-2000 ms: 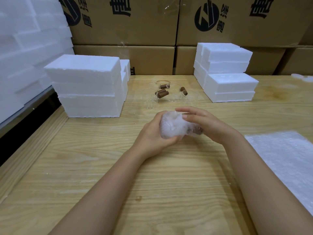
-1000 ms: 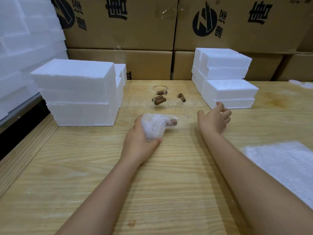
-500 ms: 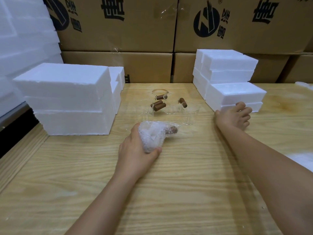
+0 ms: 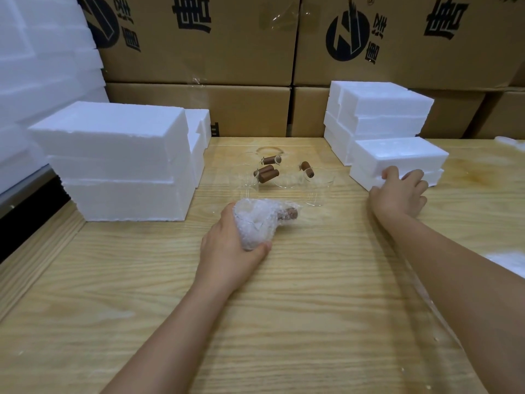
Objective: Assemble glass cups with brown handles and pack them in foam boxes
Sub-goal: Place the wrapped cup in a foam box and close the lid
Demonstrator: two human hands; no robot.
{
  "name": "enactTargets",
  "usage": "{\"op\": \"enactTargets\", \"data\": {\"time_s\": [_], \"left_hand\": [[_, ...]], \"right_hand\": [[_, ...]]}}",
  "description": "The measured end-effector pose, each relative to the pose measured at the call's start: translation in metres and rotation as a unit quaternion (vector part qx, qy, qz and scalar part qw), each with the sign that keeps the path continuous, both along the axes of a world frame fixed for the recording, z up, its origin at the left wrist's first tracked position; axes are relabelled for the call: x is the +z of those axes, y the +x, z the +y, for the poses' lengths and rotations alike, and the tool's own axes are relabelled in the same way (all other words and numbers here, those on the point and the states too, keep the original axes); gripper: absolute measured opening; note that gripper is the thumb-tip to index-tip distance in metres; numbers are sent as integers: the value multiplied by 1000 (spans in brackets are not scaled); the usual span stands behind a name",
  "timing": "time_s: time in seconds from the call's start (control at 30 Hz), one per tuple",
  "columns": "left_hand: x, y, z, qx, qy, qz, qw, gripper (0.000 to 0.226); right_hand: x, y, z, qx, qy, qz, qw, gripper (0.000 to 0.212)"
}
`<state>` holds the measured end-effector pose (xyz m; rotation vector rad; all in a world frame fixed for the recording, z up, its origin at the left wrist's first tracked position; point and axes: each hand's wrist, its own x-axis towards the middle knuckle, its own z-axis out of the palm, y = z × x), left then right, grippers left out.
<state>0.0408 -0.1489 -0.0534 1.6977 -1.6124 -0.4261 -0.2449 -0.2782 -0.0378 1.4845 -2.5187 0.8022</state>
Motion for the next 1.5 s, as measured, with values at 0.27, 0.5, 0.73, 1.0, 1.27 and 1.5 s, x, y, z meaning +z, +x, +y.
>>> {"op": "enactTargets", "data": {"time_s": [0.27,0.5,0.73,1.0,1.27,1.5], "left_hand": [[3,-1,0,50,3,-5,999,100],[7,-1,6,116,-3,14,993,104],[9,0,8,107,4,65,992,100],[5,1,5,97,-7,48,994,98],[13,-2,20,28,-213,46,976,76],[12,-16,27,-126,-262,-86,953,57]], "right_hand": [[12,16,29,19,-12,-18,1000,24],[14,41,82,19,-20,-81,996,24],[1,88,136,70,-68,-108,989,20],[-7,96,147,156,-96,-63,981,32],[7,90,150,166,-263,-38,950,23],[6,59,138,89,-163,35,982,41]]}}
